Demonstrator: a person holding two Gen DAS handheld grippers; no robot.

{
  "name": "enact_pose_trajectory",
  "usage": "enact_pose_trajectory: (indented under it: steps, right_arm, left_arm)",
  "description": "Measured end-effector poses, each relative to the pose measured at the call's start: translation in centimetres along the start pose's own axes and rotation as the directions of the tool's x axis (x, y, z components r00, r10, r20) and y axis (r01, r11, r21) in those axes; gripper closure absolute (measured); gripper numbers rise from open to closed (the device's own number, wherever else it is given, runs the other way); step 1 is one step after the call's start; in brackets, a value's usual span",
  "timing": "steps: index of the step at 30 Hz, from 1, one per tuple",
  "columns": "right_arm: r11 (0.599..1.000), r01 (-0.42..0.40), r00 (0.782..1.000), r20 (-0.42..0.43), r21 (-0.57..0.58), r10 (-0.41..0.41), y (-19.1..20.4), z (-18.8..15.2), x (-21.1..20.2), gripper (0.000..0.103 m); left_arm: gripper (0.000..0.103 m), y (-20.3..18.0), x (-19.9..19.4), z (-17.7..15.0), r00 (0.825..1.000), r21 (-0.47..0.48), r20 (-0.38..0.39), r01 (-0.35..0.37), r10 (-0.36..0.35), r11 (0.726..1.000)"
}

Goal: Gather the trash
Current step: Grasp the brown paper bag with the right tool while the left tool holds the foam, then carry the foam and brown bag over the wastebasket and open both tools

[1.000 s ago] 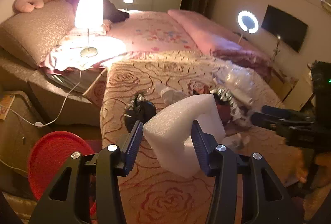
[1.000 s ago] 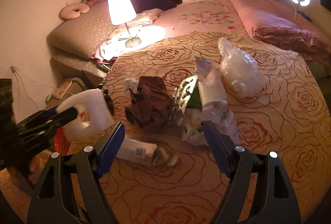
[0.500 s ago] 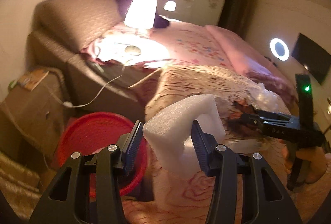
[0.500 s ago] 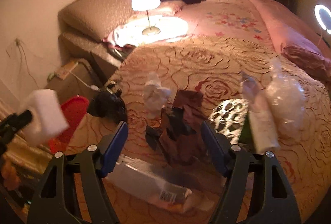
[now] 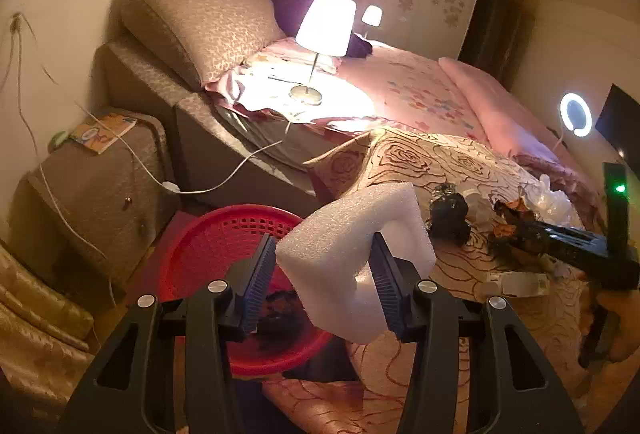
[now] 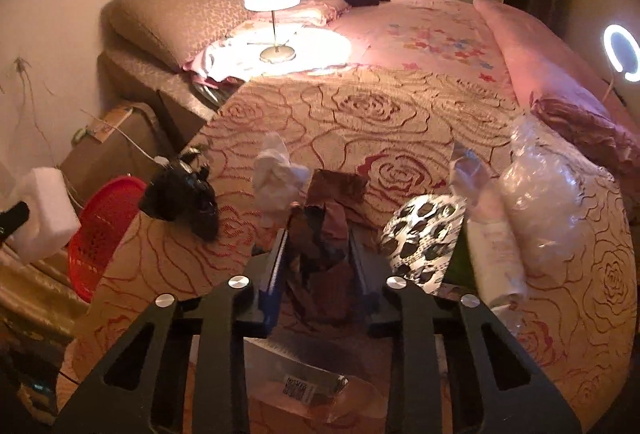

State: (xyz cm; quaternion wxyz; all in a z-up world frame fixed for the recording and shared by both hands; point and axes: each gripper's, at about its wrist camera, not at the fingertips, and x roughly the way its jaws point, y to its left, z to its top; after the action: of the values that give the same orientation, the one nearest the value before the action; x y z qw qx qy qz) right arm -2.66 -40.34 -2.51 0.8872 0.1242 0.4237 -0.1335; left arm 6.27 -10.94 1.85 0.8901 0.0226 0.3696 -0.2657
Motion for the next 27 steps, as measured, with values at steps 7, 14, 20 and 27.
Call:
enact_pose_trajectory:
  steps: [7, 14, 20, 27]
  right_arm:
    - [1.000, -0.008, 0.995, 0.102, 0.024, 0.006, 0.5, 1.2, -3.9, 0.076]
    - [0.993, -0.101, 0.982, 0.156, -0.055, 0.108, 4.9, 2.6, -6.1, 0.076]
    - [0.966, -0.221, 0.966, 0.103, -0.133, 0.236, 10.8, 3.4, -4.4, 0.076]
    - [0.926, -0.345, 0.939, -0.055, -0.152, 0.340, 17.1, 3.3, 1.3, 0.076]
  left_arm:
    - [0.057, 1.5, -0.5, 0.0, 1.000, -0.028, 0.015, -0.024, 0.025, 0.999]
    - [0.057, 3.8, -0.3, -0.3, 0.997, -0.079, 0.009, -0.077, 0.078, 0.994]
    - [0.057, 5.8, 0.2, -0.8, 0.986, -0.111, -0.011, -0.164, 0.164, 0.980]
    - [0.057, 7.9, 1.9, -1.5, 0.978, -0.143, -0.065, -0.206, 0.199, 0.968]
